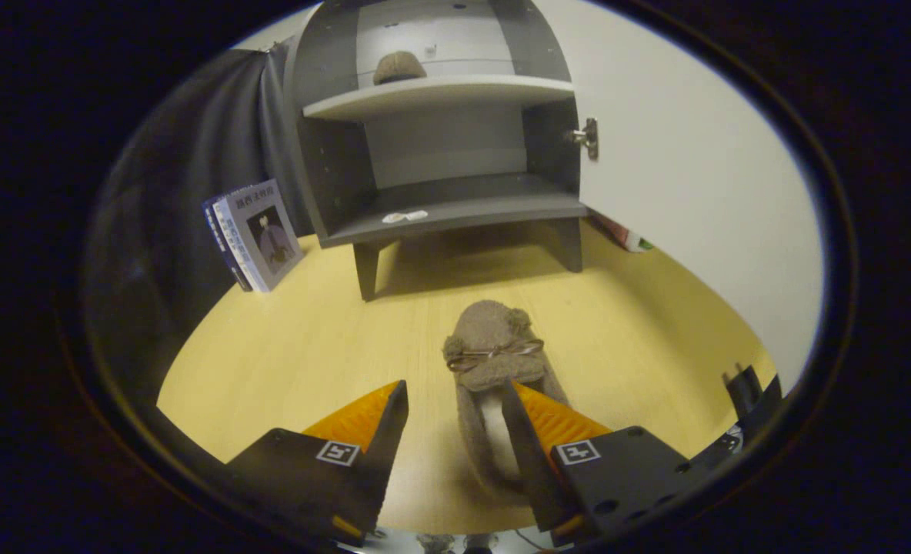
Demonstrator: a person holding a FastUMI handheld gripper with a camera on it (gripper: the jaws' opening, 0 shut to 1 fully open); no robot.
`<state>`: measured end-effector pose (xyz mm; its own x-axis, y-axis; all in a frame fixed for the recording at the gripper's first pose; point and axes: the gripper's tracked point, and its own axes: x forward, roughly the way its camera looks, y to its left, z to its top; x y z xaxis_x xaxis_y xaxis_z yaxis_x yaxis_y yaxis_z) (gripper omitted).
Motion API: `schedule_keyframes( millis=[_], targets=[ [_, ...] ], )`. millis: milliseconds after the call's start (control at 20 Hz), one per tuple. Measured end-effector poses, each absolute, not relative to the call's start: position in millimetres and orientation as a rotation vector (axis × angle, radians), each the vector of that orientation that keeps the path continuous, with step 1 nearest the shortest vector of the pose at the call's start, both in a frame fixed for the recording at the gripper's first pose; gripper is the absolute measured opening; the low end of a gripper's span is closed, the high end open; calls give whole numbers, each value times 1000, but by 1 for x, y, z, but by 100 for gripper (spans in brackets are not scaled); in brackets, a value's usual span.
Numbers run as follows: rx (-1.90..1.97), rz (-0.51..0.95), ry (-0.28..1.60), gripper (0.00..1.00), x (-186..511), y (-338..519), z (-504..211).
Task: Open the shoe cabinet door, grab the shoes and put them into the shoe cabinet, then close the shoe cabinet door.
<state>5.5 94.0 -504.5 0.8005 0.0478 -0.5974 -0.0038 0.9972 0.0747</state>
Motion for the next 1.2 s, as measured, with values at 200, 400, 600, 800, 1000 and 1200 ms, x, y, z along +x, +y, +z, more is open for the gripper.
schedule_keyframes(
  millis=[200, 400, 600, 800, 1000, 1200],
  targets=[
    [35, 23, 638, 77, 21, 91, -516],
    [-8, 19, 687, 77, 40, 92, -531],
    [-72, 9, 738, 74, 50, 90, -547],
    [-68, -7, 742, 42, 55, 85, -546],
    [-82, 20, 737, 12, 57, 95, -548],
    [-75, 26, 731, 3, 58, 97, -548]
  ],
)
